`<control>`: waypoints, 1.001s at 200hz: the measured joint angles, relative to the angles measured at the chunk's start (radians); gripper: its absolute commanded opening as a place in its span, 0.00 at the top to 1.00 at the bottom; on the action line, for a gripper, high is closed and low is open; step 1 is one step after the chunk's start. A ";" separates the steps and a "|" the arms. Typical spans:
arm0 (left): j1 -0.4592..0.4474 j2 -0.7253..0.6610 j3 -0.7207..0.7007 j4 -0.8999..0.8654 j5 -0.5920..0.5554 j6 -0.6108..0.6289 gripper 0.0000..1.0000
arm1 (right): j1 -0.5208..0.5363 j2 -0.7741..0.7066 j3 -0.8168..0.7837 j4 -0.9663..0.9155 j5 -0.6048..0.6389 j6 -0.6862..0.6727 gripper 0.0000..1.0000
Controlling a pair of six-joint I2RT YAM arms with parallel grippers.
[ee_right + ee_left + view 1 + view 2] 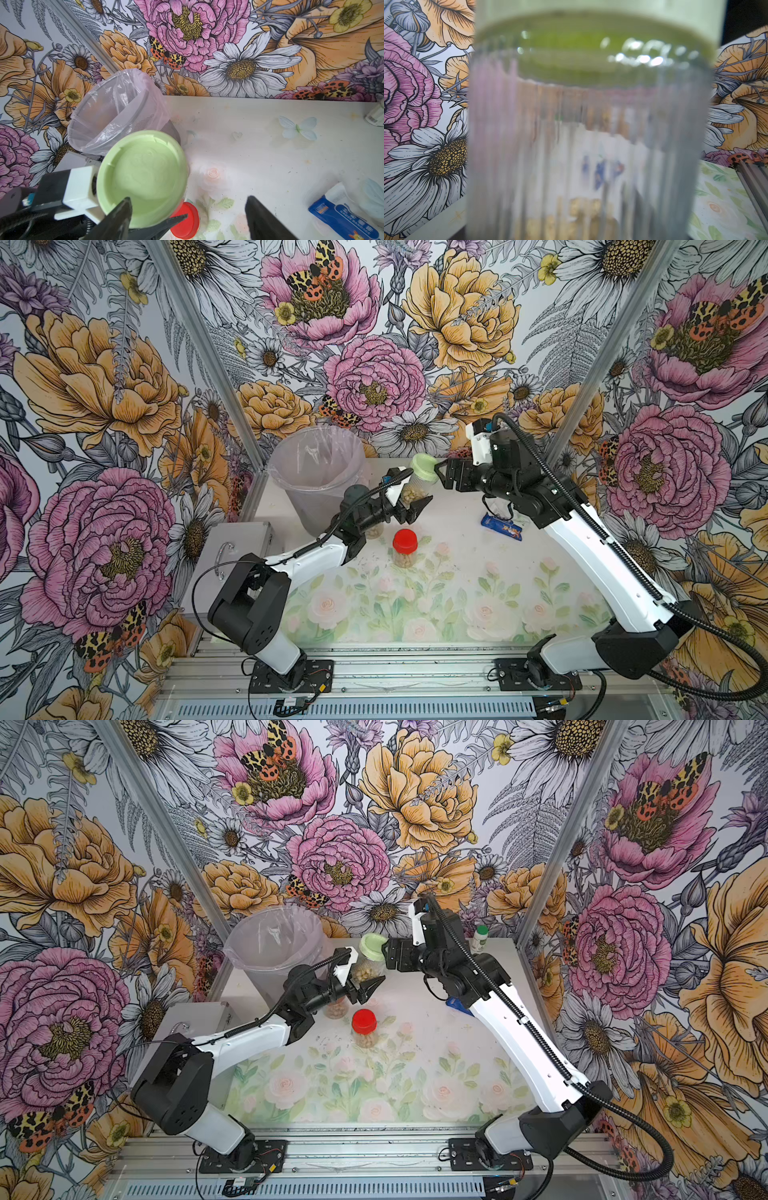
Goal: Empty moldy peanuts from jars
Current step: Unscrew the lid from the jar.
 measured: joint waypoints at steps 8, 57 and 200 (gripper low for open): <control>0.000 -0.003 0.000 0.002 0.000 0.000 0.69 | 0.004 -0.007 0.001 0.010 -0.004 -0.003 0.12; 0.000 -0.013 0.000 0.007 0.000 0.000 0.69 | 0.035 0.043 0.064 0.037 -0.035 -0.025 0.12; -0.003 -0.018 -0.001 0.005 -0.001 0.000 0.69 | 0.082 0.150 0.141 0.060 -0.045 -0.056 0.11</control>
